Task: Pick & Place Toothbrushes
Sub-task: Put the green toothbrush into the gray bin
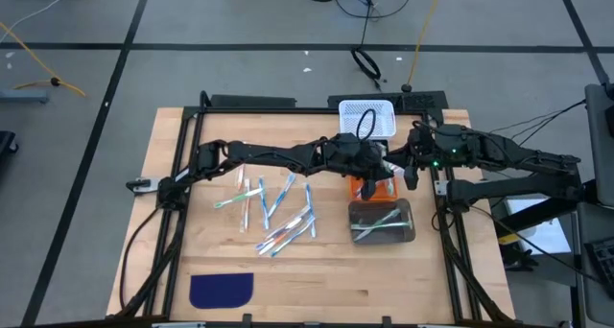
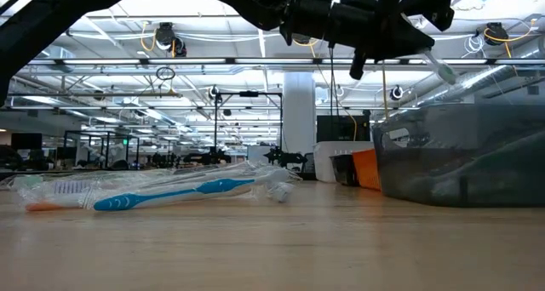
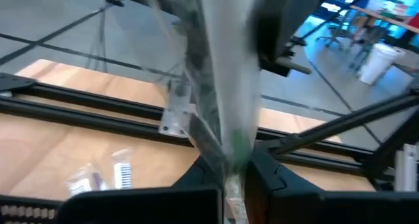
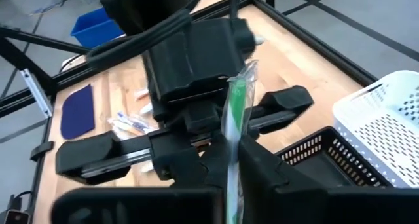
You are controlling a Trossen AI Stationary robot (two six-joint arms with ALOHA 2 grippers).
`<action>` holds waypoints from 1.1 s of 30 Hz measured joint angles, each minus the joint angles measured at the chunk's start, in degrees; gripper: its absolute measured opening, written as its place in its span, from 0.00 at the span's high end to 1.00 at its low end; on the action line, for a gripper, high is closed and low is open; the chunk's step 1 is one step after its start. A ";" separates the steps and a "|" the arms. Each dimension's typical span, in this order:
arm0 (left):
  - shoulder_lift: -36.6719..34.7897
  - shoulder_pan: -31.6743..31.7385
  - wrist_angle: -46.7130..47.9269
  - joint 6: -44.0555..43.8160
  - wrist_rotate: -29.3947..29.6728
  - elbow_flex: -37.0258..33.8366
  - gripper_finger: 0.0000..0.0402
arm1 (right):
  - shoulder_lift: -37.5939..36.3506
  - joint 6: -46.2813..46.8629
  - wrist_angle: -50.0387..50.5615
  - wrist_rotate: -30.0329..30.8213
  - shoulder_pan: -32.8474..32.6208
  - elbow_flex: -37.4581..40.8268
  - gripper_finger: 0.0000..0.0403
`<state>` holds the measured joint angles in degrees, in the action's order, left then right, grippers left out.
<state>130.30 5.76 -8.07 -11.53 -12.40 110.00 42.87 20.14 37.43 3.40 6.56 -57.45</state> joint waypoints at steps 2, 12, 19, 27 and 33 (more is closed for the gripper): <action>0.00 -0.03 -0.16 -0.54 -0.86 0.00 0.96 | -0.02 0.07 -0.01 -0.36 -0.28 0.00 0.93; 0.00 -1.98 4.69 0.38 -2.57 0.00 0.98 | -0.38 -1.36 0.78 -6.23 -0.69 0.02 0.78; 0.00 -3.73 13.34 3.47 -2.48 0.00 0.98 | -2.01 -1.38 4.61 -11.14 -0.69 0.02 0.78; 0.00 -6.45 19.63 7.00 0.29 0.00 0.98 | -3.59 -0.89 8.03 -11.02 -0.69 0.02 0.79; 0.00 -7.84 25.46 7.69 0.43 0.00 0.98 | -3.67 -1.02 8.10 -11.00 -0.69 0.02 0.80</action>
<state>130.30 -2.08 17.39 -3.83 -11.97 110.00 39.20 19.13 45.53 -7.60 5.87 -57.43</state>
